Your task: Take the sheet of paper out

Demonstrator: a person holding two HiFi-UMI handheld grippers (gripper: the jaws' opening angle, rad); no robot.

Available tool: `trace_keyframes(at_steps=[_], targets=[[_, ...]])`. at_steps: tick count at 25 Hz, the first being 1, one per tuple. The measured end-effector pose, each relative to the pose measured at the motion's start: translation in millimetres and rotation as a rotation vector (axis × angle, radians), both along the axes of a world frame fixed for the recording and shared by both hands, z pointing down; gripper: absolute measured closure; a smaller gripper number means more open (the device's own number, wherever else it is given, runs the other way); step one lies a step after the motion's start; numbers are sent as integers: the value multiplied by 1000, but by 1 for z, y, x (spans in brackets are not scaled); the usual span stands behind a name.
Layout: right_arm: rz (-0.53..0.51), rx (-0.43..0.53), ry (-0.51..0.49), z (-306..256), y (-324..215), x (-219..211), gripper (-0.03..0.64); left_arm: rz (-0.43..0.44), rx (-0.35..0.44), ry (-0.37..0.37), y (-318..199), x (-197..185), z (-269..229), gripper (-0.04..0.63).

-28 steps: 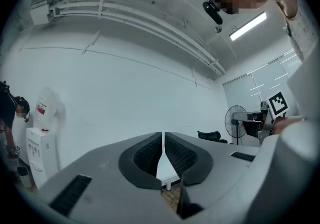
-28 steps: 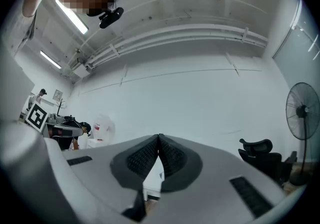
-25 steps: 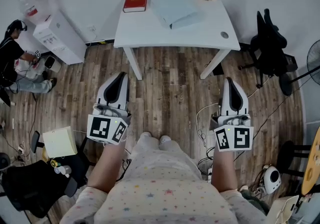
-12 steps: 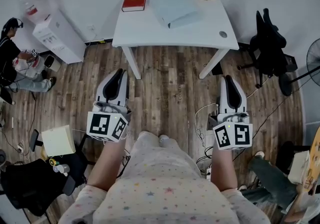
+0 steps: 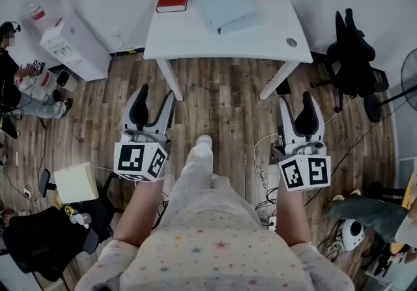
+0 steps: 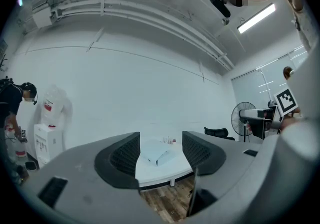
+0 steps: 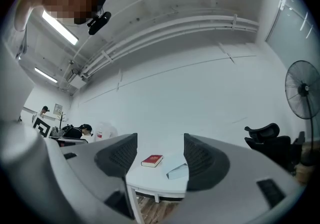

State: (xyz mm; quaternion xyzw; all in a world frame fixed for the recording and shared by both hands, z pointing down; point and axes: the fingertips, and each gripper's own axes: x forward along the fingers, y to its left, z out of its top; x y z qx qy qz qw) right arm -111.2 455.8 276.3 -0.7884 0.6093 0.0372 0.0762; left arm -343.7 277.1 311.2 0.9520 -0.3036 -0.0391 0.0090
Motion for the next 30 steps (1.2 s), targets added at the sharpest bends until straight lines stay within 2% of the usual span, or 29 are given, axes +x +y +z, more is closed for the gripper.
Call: trace_keyframes(at_steps=[4,11,21,30], targets=[[5,-29,6,5,-16,8,310,6,12,-2,-16,11,3,330],[17,-110,-30,26,-68,41,264,34,-23,2,-60,48,14,314],[36,-124,-8,16,-159,81,262,56,-24,18,-154,92,5,314],[57,-142,-16,20,-216,102,262,82,-40,18,-216,117,10,314]])
